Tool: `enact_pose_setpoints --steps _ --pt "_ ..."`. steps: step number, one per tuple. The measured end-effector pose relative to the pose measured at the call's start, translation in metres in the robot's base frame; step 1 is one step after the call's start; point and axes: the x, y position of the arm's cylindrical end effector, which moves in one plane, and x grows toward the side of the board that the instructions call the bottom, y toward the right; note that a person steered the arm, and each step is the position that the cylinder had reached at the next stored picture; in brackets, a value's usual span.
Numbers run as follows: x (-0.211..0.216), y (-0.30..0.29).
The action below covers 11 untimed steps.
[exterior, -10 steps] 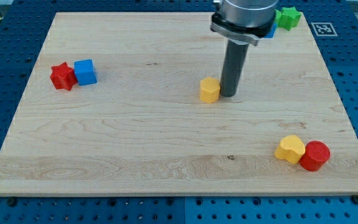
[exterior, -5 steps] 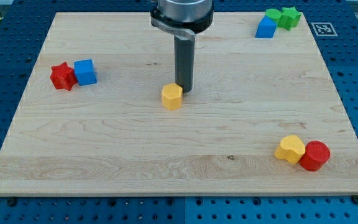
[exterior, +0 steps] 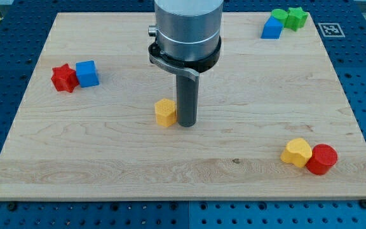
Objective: Push the hexagon into the group of blocks
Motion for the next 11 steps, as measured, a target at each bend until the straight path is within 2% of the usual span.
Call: enact_pose_setpoints --steps 1,3,4,6,8,11 --pt "-0.001 -0.016" --pt "-0.042 -0.047" --pt "-0.044 -0.051" --pt "-0.016 -0.054" --pt "-0.025 -0.059" --pt "-0.037 -0.101"
